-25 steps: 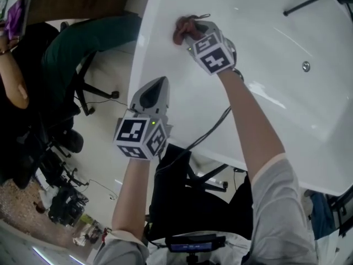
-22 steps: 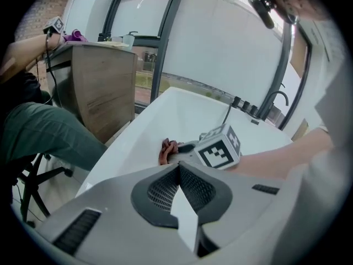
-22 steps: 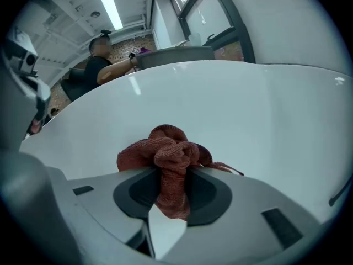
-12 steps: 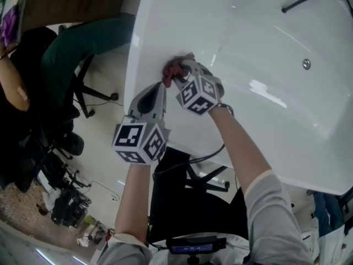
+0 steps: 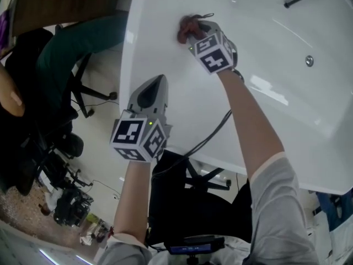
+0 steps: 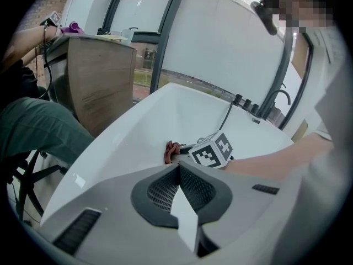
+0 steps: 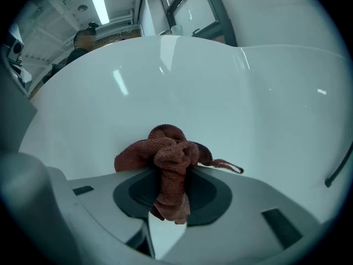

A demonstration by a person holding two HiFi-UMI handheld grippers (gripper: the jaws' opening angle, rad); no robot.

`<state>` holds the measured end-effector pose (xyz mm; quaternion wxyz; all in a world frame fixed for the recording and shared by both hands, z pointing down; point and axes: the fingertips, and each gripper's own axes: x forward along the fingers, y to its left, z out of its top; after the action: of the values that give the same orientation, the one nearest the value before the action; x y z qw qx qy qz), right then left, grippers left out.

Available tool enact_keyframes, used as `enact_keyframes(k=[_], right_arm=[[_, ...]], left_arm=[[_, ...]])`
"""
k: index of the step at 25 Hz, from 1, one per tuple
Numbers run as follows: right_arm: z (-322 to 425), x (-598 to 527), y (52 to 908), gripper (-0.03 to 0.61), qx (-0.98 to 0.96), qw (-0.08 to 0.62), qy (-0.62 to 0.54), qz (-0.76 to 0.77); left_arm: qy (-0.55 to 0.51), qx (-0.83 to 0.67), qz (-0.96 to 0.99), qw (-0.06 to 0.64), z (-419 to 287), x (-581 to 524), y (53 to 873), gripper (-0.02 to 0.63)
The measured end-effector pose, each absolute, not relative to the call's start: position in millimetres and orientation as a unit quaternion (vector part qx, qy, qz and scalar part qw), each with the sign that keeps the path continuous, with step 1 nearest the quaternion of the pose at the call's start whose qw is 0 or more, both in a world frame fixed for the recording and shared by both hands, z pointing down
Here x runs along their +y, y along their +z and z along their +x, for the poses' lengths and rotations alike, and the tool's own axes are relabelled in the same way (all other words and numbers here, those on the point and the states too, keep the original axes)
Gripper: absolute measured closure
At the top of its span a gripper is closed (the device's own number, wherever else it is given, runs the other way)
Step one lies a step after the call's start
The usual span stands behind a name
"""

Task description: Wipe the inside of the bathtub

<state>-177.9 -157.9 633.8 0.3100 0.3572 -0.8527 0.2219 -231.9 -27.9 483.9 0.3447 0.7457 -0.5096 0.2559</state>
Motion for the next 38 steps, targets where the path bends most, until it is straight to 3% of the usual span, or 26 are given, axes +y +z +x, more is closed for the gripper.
enact_keyframes(k=[11, 26, 38], right_arm=[[-225, -11, 657, 0.459, -0.888, 0.321, 0.240, 0.224], [-159, -131, 708, 0.460, -0.844, 0.331, 0.245, 0.344], [-205, -6, 729, 0.457, -0.884, 0.338, 0.246, 0.208]], left_arm=[[0.286, -0.480, 0.753, 0.347, -204, -33, 506, 0.606], [0.337, -0.393, 0.798, 0.309, -165, -45, 554, 0.606], [0.355, -0.380, 0.792, 0.321, -157, -45, 592, 0.606]])
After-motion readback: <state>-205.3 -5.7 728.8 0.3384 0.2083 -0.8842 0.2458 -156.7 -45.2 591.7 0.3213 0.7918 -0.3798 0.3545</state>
